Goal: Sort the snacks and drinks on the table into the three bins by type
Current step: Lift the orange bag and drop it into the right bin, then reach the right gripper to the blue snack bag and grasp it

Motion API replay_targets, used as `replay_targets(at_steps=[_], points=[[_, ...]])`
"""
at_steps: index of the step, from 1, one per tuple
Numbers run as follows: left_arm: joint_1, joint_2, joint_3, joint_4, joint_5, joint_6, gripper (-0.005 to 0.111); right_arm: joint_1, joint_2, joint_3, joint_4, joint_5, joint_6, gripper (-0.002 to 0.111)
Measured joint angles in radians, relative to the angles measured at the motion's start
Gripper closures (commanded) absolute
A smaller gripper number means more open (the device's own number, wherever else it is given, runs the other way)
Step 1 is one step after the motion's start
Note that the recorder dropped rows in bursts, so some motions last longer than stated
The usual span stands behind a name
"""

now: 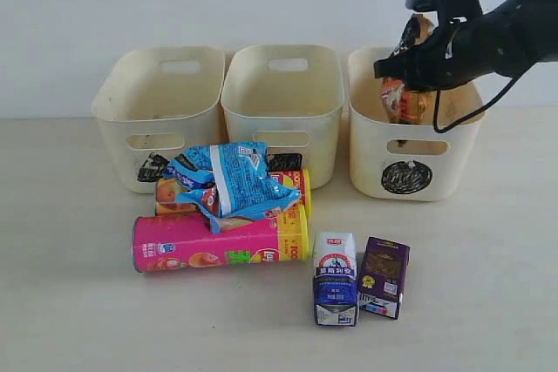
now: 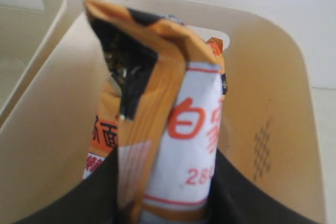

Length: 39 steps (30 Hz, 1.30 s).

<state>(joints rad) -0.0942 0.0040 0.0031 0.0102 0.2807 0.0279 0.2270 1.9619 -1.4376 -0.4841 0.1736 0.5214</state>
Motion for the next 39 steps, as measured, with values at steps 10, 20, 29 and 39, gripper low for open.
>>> replay_targets(at_steps=[10, 20, 29, 39], points=[[0.0, 0.0, 0.0, 0.0, 0.0, 0.0, 0.103, 0.0, -0.015, -0.01, 0.007, 0.061, -0.053, 0.036], [0.0, 0.0, 0.0, 0.0, 0.0, 0.0, 0.103, 0.156, -0.19, -0.015, 0.005, 0.362, -0.428, 0.1], [0.0, 0.0, 0.0, 0.0, 0.0, 0.0, 0.103, 0.353, -0.192, -0.015, 0.148, 0.502, -0.636, 0.102], [0.0, 0.0, 0.0, 0.0, 0.0, 0.0, 0.103, 0.491, -0.192, -0.015, 0.446, 0.447, -0.648, 0.011]])
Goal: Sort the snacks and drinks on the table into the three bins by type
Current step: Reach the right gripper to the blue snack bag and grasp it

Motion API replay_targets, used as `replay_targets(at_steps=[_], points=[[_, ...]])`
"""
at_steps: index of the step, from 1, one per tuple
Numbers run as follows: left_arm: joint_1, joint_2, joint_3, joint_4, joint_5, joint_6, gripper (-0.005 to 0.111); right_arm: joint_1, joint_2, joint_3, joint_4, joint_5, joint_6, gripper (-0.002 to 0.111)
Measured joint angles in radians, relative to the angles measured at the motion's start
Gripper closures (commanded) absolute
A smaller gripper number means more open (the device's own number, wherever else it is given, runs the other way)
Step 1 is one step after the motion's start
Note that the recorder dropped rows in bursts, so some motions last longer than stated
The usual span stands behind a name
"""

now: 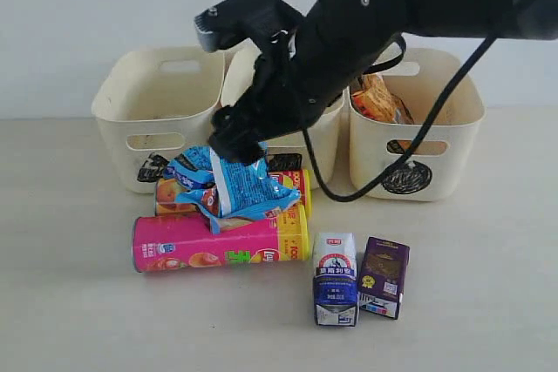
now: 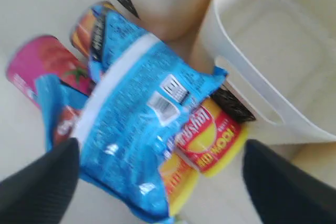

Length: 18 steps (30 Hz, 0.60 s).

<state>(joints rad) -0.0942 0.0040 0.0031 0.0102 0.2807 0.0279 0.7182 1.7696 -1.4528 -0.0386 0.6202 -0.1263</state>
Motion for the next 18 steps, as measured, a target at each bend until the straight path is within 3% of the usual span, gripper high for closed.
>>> replay_targets(at_steps=[8, 18], points=[[0.0, 0.0, 0.0, 0.0, 0.0, 0.0, 0.103, 0.038, 0.046, -0.018, 0.059, -0.063, 0.029, 0.011], [0.0, 0.0, 0.0, 0.0, 0.0, 0.0, 0.103, 0.038, 0.242, -0.265, 0.039, 0.141, 0.112, 0.011]])
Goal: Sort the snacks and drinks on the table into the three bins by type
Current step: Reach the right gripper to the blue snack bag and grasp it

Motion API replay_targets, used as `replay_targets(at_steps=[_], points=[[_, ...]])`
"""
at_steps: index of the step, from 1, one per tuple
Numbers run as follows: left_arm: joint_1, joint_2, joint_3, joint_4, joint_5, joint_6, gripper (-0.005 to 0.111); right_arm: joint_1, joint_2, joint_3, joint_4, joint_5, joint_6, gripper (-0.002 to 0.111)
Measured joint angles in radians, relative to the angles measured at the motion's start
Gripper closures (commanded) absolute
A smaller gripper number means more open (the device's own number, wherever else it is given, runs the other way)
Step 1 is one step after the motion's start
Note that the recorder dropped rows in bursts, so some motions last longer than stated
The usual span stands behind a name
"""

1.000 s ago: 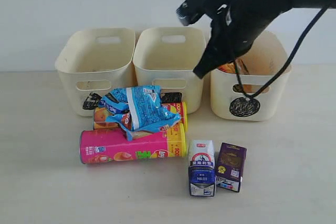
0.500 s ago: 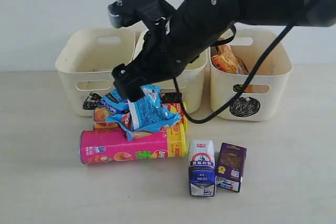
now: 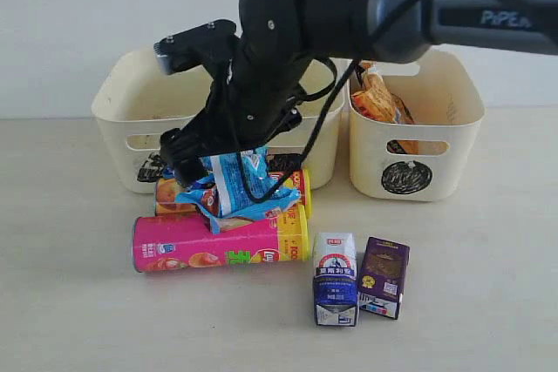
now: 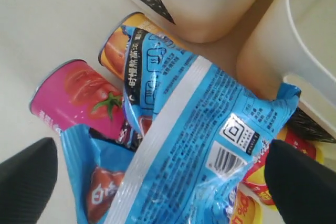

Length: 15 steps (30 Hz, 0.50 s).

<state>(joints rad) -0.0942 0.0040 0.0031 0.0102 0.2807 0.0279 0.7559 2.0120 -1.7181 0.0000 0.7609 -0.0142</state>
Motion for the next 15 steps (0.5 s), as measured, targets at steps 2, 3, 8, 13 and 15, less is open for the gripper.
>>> replay_targets(at_steps=[2, 3, 8, 13, 15], points=[[0.0, 0.0, 0.0, 0.0, 0.0, 0.0, 0.103, 0.0, 0.045, -0.05, 0.0, 0.032, 0.005, 0.011], [0.0, 0.0, 0.0, 0.0, 0.0, 0.0, 0.103, 0.0, 0.062, -0.068, 0.0, 0.044, 0.014, 0.011], [0.0, 0.0, 0.0, 0.0, 0.0, 0.0, 0.103, 0.002, 0.145, -0.146, -0.006, 0.089, 0.025, 0.02], [0.0, 0.0, 0.0, 0.0, 0.0, 0.0, 0.103, 0.002, 0.185, -0.158, -0.006, 0.099, 0.025, 0.039], [0.0, 0.0, 0.0, 0.0, 0.0, 0.0, 0.103, 0.002, 0.192, -0.162, -0.013, 0.103, 0.025, 0.05]])
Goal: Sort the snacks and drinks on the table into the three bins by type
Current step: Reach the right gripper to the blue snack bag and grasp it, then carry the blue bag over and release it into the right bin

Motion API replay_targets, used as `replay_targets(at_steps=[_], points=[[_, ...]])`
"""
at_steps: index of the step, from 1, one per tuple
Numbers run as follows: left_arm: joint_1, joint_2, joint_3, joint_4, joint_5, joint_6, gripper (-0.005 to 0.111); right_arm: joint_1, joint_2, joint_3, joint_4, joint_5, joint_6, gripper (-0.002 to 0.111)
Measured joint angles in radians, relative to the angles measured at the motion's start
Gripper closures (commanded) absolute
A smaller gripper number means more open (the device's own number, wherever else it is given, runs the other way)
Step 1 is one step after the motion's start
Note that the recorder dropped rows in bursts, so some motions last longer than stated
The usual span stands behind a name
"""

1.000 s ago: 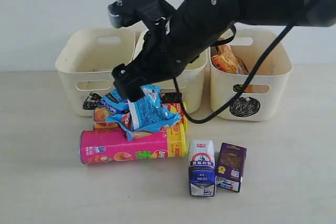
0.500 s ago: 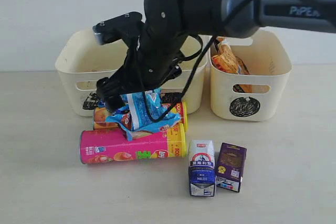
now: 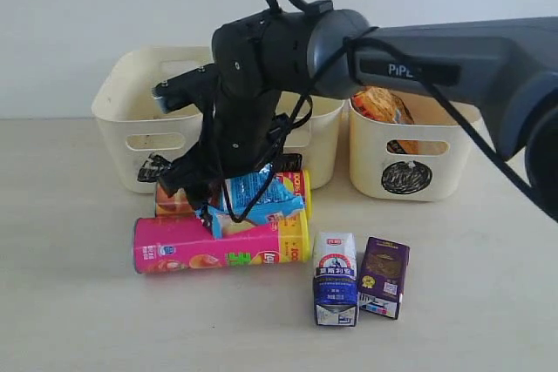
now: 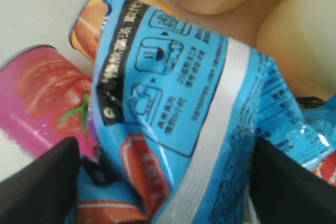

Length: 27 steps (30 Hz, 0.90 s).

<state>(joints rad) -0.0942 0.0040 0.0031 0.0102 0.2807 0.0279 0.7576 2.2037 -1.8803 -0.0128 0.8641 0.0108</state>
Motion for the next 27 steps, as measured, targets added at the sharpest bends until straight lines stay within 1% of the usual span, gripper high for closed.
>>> replay_targets(at_steps=[1, 2, 3, 4, 11, 16, 21, 22, 24, 26, 27], points=[[0.0, 0.0, 0.0, 0.0, 0.0, 0.0, 0.103, 0.0, 0.002, -0.002, -0.004, 0.0, -0.002, 0.059], [0.0, 0.0, 0.0, 0.0, 0.0, 0.0, 0.103, 0.0, 0.004, -0.002, -0.006, 0.002, -0.011, 0.073], [0.0, 0.0, 0.0, 0.0, 0.0, 0.0, 0.103, 0.0, 0.004, -0.002, -0.014, 0.004, -0.011, 0.091], [0.0, 0.0, 0.0, 0.0, 0.0, 0.0, 0.103, 0.0, 0.004, -0.002, -0.023, 0.006, -0.011, 0.106], [0.0, 0.0, 0.0, 0.0, 0.0, 0.0, 0.103, 0.0, -0.02, -0.002, -0.046, 0.038, -0.036, 0.107], [0.0, 0.0, 0.0, 0.0, 0.0, 0.0, 0.103, 0.0, -0.093, 0.005, -0.06, 0.092, -0.036, 0.107], [0.0, 0.0, 0.0, 0.0, 0.0, 0.0, 0.103, 0.0, -0.167, 0.006, -0.063, 0.109, -0.049, 0.107], [0.0, 0.0, 0.0, 0.0, 0.0, 0.0, 0.103, 0.0, -0.168, 0.006, -0.039, 0.134, -0.085, 0.107], [0.0, 0.0, 0.0, 0.0, 0.0, 0.0, 0.103, 0.0, -0.168, 0.015, 0.098, 0.195, -0.23, 0.107], [0.0, 0.0, 0.0, 0.0, 0.0, 0.0, 0.103, 0.016, -0.168, 0.019, 0.196, 0.239, -0.325, 0.107], [0.0, 0.0, 0.0, 0.0, 0.0, 0.0, 0.103, 0.023, -0.168, 0.019, 0.212, 0.244, -0.344, 0.107]])
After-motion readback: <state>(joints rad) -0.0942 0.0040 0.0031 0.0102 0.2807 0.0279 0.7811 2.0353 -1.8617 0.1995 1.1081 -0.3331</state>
